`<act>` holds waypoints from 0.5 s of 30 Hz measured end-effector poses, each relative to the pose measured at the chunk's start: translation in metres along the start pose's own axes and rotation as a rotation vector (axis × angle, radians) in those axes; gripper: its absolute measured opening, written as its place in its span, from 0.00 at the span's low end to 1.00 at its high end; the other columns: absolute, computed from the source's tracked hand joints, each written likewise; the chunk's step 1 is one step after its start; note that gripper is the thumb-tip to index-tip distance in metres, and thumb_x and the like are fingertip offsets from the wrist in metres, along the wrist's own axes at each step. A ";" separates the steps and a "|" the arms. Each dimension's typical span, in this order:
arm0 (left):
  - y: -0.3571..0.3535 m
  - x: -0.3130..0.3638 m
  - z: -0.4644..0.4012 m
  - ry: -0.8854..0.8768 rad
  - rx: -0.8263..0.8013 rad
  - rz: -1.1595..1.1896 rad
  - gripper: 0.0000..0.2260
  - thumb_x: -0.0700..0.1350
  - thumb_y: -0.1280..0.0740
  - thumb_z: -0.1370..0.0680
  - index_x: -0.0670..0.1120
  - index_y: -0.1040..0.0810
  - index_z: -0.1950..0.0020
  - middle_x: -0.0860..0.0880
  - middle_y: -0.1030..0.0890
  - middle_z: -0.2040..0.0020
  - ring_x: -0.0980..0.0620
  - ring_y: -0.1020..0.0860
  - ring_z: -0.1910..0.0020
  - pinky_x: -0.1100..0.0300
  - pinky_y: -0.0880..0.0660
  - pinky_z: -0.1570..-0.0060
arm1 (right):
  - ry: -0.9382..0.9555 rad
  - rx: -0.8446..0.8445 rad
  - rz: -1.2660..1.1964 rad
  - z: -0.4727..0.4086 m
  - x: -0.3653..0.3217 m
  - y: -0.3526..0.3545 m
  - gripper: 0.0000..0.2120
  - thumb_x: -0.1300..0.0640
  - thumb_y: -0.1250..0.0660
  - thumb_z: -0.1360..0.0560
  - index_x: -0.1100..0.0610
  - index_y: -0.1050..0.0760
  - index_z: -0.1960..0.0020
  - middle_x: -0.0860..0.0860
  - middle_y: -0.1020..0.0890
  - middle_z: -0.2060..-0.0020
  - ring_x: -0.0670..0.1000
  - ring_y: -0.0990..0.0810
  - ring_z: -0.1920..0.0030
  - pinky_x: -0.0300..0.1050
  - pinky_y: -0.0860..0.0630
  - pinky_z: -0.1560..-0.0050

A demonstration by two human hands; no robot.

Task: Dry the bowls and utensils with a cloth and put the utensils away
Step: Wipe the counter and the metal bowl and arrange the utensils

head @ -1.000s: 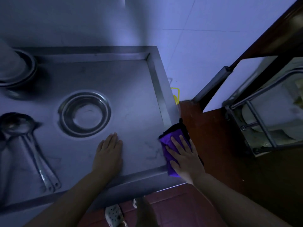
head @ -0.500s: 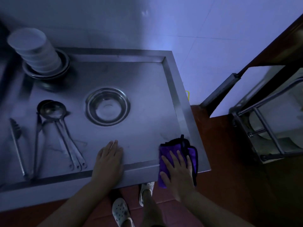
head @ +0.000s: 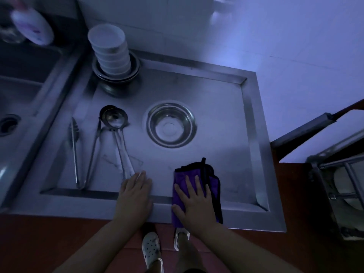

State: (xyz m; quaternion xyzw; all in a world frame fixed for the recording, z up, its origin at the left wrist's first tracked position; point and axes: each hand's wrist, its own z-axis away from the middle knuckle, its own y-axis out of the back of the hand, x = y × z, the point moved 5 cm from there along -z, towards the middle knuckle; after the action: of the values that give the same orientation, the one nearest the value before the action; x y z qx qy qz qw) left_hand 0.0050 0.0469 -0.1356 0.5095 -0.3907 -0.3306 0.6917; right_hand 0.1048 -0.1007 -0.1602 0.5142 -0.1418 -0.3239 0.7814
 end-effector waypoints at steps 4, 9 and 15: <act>0.001 -0.023 0.000 0.091 -0.033 0.021 0.27 0.42 0.20 0.45 0.41 0.18 0.48 0.38 0.19 0.43 0.37 0.21 0.44 0.42 0.25 0.48 | 0.209 0.001 0.041 -0.041 -0.026 -0.011 0.33 0.33 0.61 0.26 0.42 0.59 0.23 0.48 0.68 0.26 0.57 0.75 0.28 0.64 0.73 0.31; 0.007 -0.046 -0.012 0.165 -0.034 0.004 0.25 0.43 0.20 0.45 0.43 0.17 0.49 0.38 0.19 0.44 0.37 0.20 0.45 0.42 0.24 0.49 | 0.359 -0.025 0.151 -0.087 -0.048 -0.006 0.33 0.35 0.57 0.24 0.41 0.73 0.28 0.47 0.77 0.31 0.54 0.82 0.33 0.62 0.79 0.36; 0.013 -0.064 -0.035 0.265 -0.065 -0.029 0.30 0.46 0.19 0.47 0.46 0.17 0.46 0.40 0.20 0.41 0.39 0.21 0.43 0.41 0.25 0.46 | 0.491 0.018 0.230 -0.130 -0.075 0.006 0.34 0.35 0.56 0.25 0.43 0.65 0.24 0.49 0.67 0.26 0.57 0.75 0.28 0.66 0.74 0.32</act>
State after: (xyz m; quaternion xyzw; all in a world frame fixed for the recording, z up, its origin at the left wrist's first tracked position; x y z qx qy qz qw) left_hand 0.0063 0.1210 -0.1422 0.5316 -0.2774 -0.2830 0.7486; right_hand 0.1234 0.0424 -0.2022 0.5648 -0.0083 -0.0972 0.8194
